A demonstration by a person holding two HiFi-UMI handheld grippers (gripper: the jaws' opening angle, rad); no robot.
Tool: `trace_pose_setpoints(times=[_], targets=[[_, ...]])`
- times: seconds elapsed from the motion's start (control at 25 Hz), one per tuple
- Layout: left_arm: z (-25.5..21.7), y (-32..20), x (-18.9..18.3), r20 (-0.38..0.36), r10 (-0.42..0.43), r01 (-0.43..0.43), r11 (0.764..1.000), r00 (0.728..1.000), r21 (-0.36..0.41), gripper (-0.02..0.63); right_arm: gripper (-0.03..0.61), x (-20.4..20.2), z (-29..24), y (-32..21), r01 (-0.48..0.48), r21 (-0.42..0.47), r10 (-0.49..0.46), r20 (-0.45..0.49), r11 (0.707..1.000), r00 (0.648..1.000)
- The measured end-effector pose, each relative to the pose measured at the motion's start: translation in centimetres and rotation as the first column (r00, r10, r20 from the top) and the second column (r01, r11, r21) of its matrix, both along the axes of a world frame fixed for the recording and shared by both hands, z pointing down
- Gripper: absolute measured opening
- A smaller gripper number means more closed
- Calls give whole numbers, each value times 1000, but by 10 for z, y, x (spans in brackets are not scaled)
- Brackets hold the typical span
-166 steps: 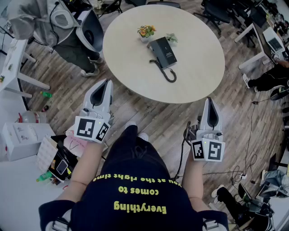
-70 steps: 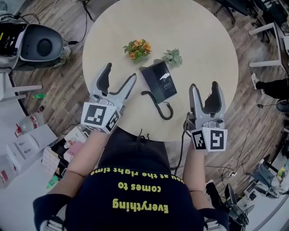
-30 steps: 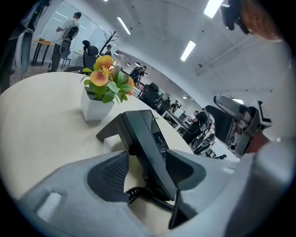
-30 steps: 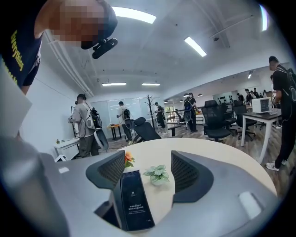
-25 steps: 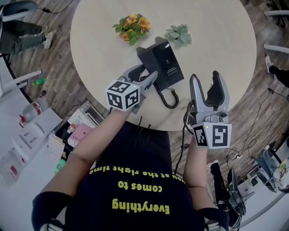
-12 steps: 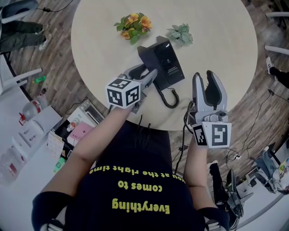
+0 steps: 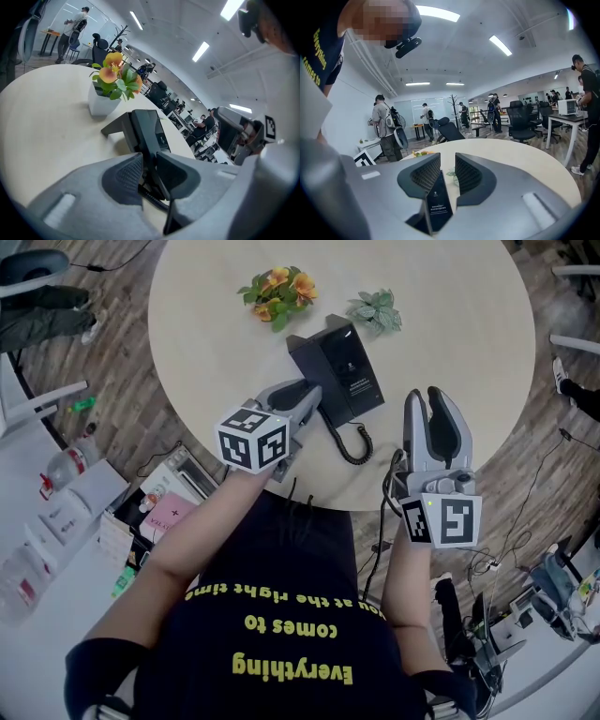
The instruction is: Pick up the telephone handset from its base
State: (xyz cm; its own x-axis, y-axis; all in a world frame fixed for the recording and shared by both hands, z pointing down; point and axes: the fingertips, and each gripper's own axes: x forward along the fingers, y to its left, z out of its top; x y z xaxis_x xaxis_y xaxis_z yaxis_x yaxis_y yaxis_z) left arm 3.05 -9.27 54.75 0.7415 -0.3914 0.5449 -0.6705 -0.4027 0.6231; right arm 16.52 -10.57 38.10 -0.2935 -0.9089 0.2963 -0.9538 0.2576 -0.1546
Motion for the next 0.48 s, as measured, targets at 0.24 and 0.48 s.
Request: trace_pose_setpoints(times=[0.24, 0.48], targets=[[0, -1, 1, -30, -14, 14, 1000, 999, -4, 106, 114, -2, -2, 1, 5, 2, -5, 1, 1000, 1000], [2, -1, 5, -65, -6, 4, 1000, 998, -29, 121, 114, -5, -2, 0, 11, 0, -11, 0, 1000, 1000]])
